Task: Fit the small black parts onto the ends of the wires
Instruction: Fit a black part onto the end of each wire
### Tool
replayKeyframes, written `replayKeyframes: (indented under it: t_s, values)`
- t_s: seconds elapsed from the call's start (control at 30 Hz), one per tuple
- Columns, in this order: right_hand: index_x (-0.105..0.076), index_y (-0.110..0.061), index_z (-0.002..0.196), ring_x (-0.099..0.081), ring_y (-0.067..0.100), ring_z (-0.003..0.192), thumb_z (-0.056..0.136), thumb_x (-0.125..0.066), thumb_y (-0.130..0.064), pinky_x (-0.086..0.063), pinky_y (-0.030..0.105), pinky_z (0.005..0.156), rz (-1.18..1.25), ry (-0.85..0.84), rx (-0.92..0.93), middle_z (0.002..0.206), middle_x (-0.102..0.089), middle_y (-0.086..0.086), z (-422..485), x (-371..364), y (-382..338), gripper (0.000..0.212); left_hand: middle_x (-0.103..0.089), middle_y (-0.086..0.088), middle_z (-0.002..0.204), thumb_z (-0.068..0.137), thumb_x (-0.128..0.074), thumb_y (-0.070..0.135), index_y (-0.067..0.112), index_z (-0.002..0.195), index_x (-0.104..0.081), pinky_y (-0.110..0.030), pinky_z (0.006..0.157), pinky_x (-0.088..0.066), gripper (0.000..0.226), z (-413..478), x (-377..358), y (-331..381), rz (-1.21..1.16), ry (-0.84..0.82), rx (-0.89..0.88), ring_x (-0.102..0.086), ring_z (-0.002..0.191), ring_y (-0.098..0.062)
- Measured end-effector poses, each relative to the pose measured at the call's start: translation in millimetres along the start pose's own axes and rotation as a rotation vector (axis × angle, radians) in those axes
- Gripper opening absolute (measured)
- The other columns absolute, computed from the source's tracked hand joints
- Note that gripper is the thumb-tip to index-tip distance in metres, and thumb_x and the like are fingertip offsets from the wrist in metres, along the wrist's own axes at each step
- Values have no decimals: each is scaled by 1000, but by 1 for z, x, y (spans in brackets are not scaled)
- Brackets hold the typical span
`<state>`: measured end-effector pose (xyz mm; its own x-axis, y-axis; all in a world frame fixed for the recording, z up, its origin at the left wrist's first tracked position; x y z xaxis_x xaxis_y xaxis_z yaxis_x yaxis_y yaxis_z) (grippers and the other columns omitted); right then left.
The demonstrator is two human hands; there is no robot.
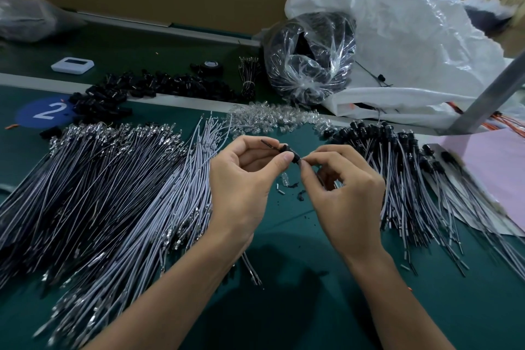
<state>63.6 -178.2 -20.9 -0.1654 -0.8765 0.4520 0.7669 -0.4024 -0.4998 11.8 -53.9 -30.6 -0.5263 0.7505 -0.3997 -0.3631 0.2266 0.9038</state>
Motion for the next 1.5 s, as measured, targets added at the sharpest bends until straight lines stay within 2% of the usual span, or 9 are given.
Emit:
replayKeyframes:
  t_s: [0.23,0.5,0.73,0.83,1.0,1.2,1.5]
  values:
    - [-71,-1,81,-54,12,60,85,-71,-1,-46,21,60,74,-27,-13,86,-65,4,-2,-3,1,4,-76,-5,81,72,-81,-3,11,86,-65,-21,72,-56,25,-1,-1,-3,4,24,-2,-73,78,-14]
    - [-72,0,84,-56,8,68,86,-70,-2,-47,16,64,88,-25,-29,89,-66,4,-4,-5,2,3,-76,-6,80,74,-80,-3,13,84,-64,-20,71,-56,24,0,-1,-4,-8,5,22,-73,78,-13]
    - [-74,-1,87,-63,12,72,86,-71,-7,-52,26,65,150,-2,-55,88,-68,3,-5,-5,-1,7,-76,-6,79,76,-77,-3,10,85,-63,-21,71,-57,21,-1,0,-2,-50,22,23,-73,76,-14]
    - [-75,-4,86,-61,12,64,82,-75,-5,-51,24,62,108,16,-35,87,-67,2,-4,-5,-3,4,-76,-7,78,76,-77,-3,8,85,-64,-23,72,-57,20,0,1,-2,-62,55,29,-73,77,-16]
    - [-75,-6,83,-60,10,67,82,-75,-4,-48,15,67,32,34,-42,82,-67,3,-4,-4,-2,2,-75,-7,78,74,-79,-4,9,83,-65,-21,71,-56,21,0,1,-2,-41,46,28,-72,75,-14]
    - [-75,-5,83,-56,5,67,84,-73,-4,-41,5,70,17,13,-29,78,-66,2,-5,-4,-2,2,-75,-9,78,74,-80,-1,10,82,-64,-25,72,-58,21,-1,1,-5,13,56,39,-73,75,-17]
    - [-75,-5,86,-58,6,69,85,-72,-4,-45,12,67,60,-34,-57,80,-66,0,-6,-4,0,3,-75,-8,78,75,-79,0,13,80,-64,-26,73,-58,21,0,3,-5,35,32,44,-73,76,-17]
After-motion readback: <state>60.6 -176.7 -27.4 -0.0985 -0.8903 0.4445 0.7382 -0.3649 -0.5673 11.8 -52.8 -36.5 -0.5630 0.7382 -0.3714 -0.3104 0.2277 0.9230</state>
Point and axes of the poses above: each hand's wrist, its own z-axis towards the middle knuckle, its own x-axis out of the back of the hand, y = z × x, the point moved 2 cm from there along z, towards the middle knuckle
